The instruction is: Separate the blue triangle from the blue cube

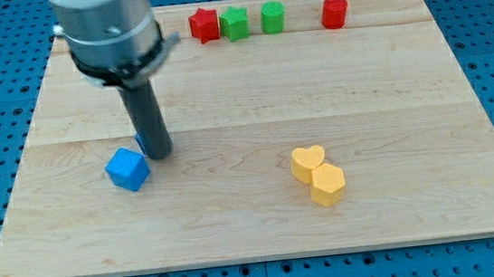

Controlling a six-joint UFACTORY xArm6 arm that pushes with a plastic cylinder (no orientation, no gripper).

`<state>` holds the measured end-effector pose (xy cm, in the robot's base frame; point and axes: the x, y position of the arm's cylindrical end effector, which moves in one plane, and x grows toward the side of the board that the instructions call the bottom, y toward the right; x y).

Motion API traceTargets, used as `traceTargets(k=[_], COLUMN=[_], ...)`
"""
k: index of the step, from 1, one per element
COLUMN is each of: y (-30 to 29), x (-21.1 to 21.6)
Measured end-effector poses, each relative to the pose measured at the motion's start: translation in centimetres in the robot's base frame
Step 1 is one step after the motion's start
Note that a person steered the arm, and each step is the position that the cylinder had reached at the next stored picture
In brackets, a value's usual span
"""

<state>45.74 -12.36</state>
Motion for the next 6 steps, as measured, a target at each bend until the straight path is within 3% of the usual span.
traceTargets(k=[1,2,3,5,6], y=[-5.2,-7.1,-0.5,-5.8,-6.4], x=[-3.3,-3.8,-4.3,-11.4,-12.4])
